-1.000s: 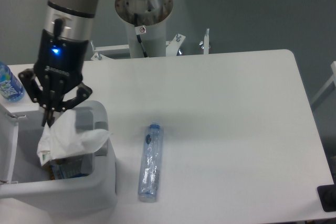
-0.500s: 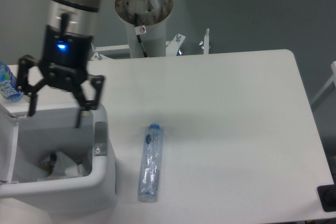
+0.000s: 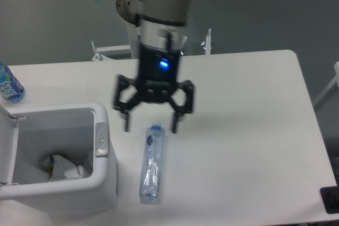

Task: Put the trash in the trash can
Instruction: 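Move the gripper over the clear plastic bottle and lower it, then close the gripper around the bottle's end and lift it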

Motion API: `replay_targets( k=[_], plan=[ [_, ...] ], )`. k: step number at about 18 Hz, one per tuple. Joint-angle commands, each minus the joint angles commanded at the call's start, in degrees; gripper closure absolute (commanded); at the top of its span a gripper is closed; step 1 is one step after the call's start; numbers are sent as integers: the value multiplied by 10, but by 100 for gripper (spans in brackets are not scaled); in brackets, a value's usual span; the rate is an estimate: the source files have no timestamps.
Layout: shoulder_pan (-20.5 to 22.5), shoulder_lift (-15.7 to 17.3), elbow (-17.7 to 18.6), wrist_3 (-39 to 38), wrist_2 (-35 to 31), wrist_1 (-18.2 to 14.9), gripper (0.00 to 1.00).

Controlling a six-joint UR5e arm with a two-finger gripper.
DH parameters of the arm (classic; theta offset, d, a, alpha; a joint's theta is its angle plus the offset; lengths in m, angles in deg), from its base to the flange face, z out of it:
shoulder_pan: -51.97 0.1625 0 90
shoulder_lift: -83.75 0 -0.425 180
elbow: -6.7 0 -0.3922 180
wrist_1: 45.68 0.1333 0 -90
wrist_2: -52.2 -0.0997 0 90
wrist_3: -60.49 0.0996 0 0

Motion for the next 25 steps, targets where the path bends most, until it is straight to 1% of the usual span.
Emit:
replay_targets(
  k=[2,4,7,9,12,16,19,21,25],
  plan=[
    [0,-29,15,17,-14,-5,0],
    [-1,-48,20,36,-40,-7,0],
    [-5,-87,19,39,-42,-6,0],
    [-24,-103,20,39,-42,-1,0],
    [-38,-137,6,36,-48,2,0],
    [-78,-159,8,36,-69,3,0],
    [-83,-176,9,33,-86,4,0],
    [-96,-184,8,35,-98,5,0],
    [-97,-201,-5,38,-99,7,0]
  ],
)
